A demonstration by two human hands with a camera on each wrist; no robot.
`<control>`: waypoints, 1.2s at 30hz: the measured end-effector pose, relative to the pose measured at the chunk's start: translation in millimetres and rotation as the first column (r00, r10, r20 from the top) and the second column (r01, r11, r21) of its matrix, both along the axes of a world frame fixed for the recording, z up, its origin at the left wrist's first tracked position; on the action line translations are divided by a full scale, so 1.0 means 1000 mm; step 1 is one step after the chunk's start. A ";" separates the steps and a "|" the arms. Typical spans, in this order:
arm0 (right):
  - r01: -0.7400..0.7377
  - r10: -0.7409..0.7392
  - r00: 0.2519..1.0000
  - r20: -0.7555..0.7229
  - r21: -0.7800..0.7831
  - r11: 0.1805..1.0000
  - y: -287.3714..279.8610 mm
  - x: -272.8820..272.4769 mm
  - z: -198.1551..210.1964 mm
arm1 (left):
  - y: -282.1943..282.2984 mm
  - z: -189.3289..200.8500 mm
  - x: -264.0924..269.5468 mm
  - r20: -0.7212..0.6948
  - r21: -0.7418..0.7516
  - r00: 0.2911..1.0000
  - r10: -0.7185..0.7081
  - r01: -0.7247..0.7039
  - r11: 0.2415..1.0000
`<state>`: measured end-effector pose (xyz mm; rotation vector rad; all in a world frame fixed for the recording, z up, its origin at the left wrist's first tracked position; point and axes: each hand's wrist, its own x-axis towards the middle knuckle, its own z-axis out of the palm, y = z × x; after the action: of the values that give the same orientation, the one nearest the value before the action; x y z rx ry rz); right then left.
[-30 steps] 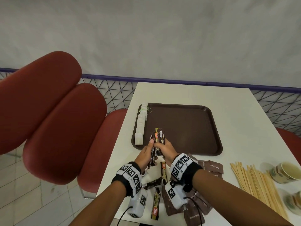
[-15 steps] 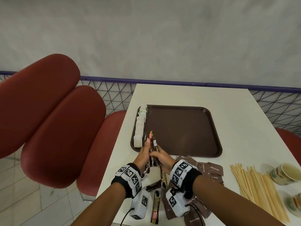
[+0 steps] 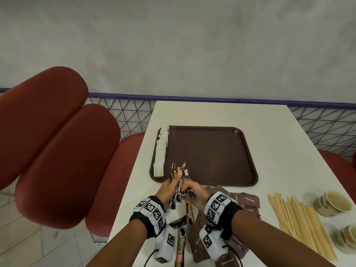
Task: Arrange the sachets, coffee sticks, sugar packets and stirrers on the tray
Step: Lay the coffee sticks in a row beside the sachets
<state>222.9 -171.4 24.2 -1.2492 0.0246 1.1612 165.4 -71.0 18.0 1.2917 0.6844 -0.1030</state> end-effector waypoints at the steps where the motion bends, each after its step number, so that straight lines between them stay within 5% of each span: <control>1: 0.009 -0.009 1.000 -0.015 -0.002 1.000 -0.001 0.001 -0.001 | -0.001 0.001 0.000 0.004 -0.009 1.000 -0.006 0.006 1.000; 17: 0.150 -0.103 0.964 -0.247 0.184 0.971 -0.001 0.004 0.010 | 0.002 -0.001 -0.003 0.097 0.008 0.995 0.027 -0.028 1.000; 25: 0.146 -0.114 0.972 -0.206 0.147 0.978 0.004 0.002 0.005 | 0.005 -0.005 0.000 0.119 0.079 0.992 0.043 -0.052 0.995; 29: 0.098 -0.091 0.990 -0.109 0.056 0.994 0.003 0.007 0.003 | 0.009 -0.005 0.005 0.106 0.090 0.994 0.014 -0.023 0.996; 32: 0.035 -0.025 0.994 0.108 -0.096 0.995 0.000 0.018 0.008 | 0.016 -0.006 0.010 0.101 0.120 0.995 0.020 -0.032 0.992; 36: -0.003 0.276 0.828 0.489 -0.487 0.873 -0.011 0.043 0.006 | 0.037 -0.008 0.015 0.066 0.141 0.993 0.098 -0.107 0.984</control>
<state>266.3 -182.5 29.8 -2.0226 -0.2361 0.9059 180.2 -34.1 9.7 1.3894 0.7171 0.0692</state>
